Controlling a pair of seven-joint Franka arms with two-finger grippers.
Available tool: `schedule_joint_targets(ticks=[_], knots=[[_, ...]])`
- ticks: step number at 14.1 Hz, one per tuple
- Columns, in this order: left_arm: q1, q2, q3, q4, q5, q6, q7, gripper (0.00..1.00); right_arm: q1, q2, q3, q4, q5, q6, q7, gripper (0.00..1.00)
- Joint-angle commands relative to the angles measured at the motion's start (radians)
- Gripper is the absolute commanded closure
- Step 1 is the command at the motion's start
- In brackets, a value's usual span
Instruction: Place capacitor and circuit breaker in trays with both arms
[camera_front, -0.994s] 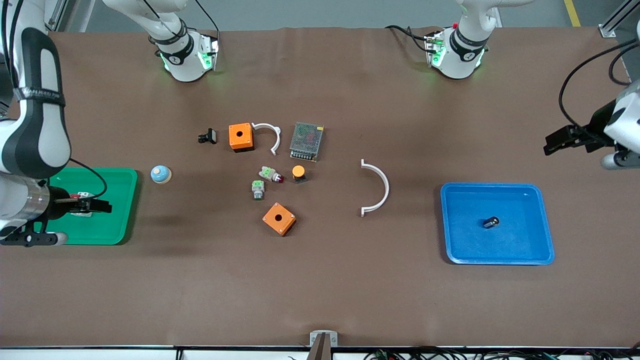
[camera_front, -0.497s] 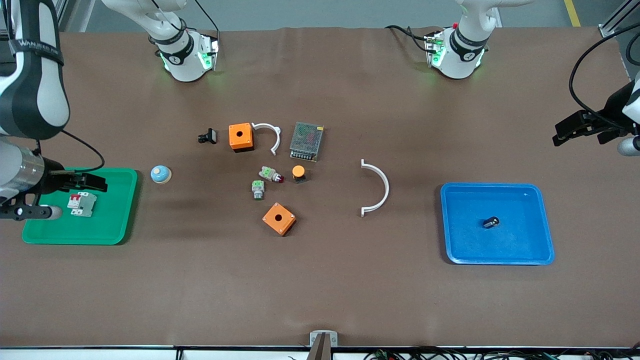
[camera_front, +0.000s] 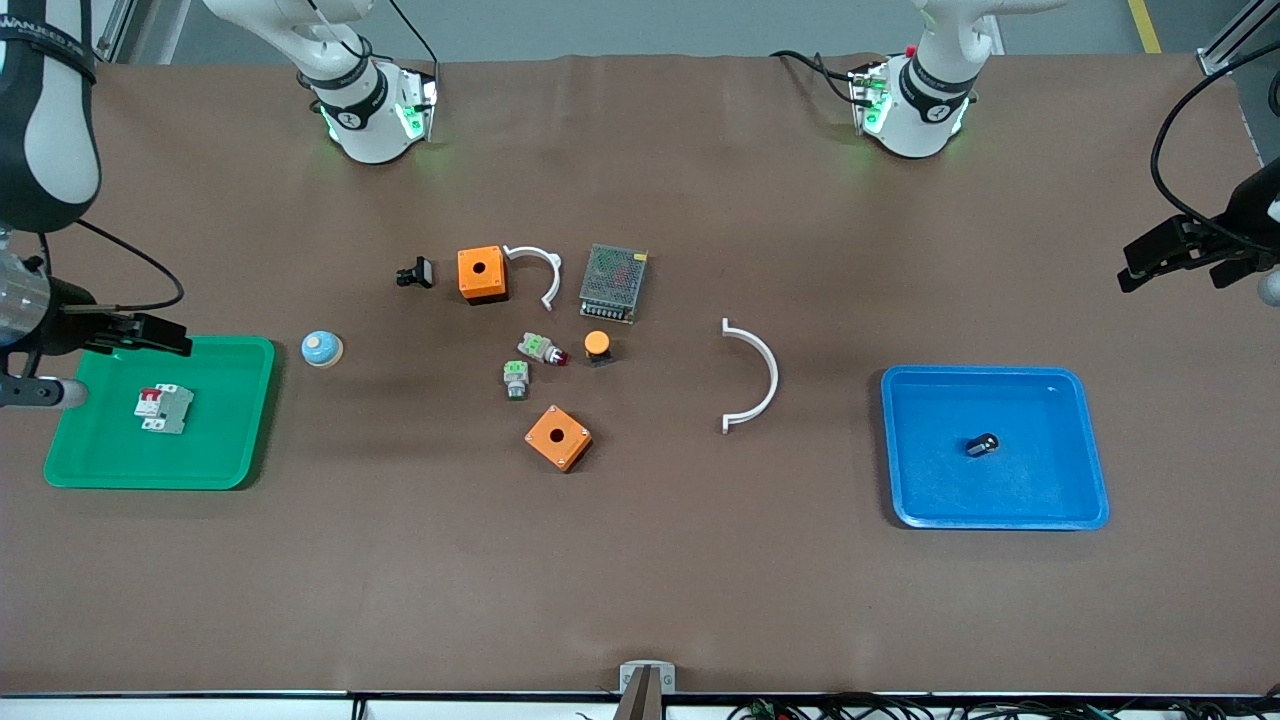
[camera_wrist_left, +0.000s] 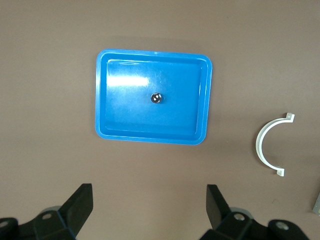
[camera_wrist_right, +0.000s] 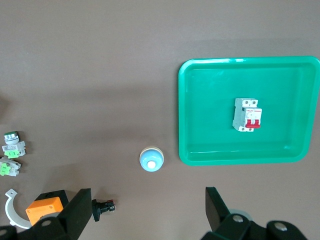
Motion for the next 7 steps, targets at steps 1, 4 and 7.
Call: schedule_joint_targets(ticks=[1, 4, 7], knots=[[0.008, 0.016, -0.003, 0.034, -0.02, -0.029, 0.002, 0.0, -0.008, -0.008, 0.008, 0.009, -0.01, -0.016, 0.007, 0.0], [0.007, 0.016, -0.003, 0.034, -0.02, -0.029, 0.0, 0.0, 0.0, 0.001, 0.01, 0.05, -0.01, -0.041, 0.013, 0.0], [0.004, 0.019, -0.002, 0.045, -0.02, -0.037, 0.0, 0.0, 0.001, 0.001, 0.011, 0.075, -0.01, -0.041, 0.014, 0.0]])
